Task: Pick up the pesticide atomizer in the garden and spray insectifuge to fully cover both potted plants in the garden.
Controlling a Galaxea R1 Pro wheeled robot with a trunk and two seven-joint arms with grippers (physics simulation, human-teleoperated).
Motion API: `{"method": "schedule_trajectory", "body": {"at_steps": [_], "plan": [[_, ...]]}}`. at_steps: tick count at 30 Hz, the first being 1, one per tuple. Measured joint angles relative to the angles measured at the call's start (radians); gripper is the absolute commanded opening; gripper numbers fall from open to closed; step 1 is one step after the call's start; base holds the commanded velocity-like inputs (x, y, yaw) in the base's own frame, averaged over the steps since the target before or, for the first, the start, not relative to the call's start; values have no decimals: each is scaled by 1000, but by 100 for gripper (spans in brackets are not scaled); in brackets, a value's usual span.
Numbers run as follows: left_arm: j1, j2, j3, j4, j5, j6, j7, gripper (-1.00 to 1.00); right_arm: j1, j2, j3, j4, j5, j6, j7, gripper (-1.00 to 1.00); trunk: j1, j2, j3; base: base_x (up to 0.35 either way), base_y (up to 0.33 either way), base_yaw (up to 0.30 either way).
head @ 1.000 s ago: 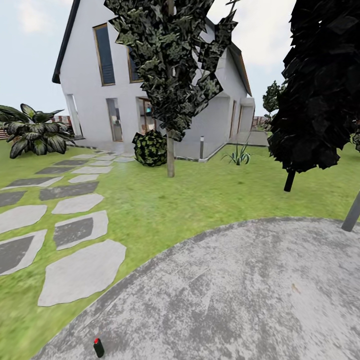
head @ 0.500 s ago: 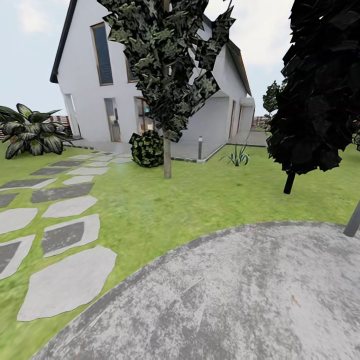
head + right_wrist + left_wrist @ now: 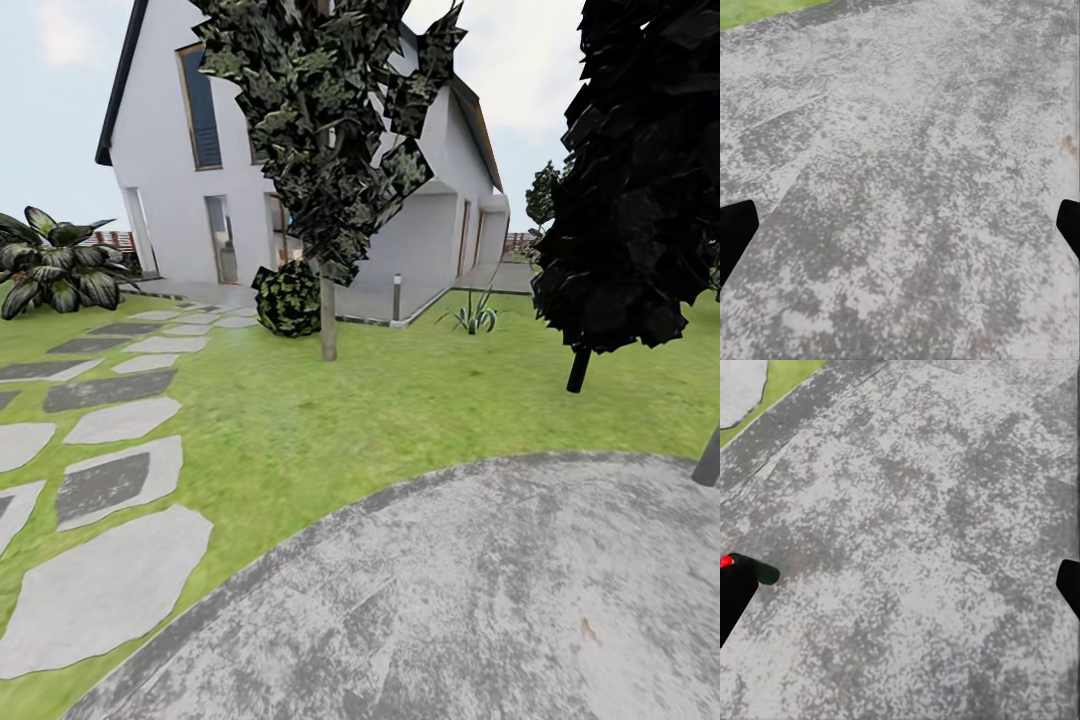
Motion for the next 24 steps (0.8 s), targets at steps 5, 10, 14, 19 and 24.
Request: {"method": "schedule_trajectory", "body": {"at_steps": [5,10,14,19,24], "plan": [[0,1,0,0,0,0,0,100,0,0,0,0,0,-6,0,100,0,0,0,317,-120,0],[0,1,-1,0,0,0,0,100,0,0,0,0,0,-7,0,100,0,0,0,320,-114,0],[0,1,-1,0,0,0,0,100,0,0,-2,1,1,-6,-2,100,0,0,0,320,-141,6],[0,1,0,0,0,0,0,100,0,0,-3,2,2,-6,-3,100,0,0,-3,320,-156,71],[0,1,-1,0,0,0,0,100,0,0,-2,2,2,-6,-3,100,0,0,-7,320,-160,139]]}}
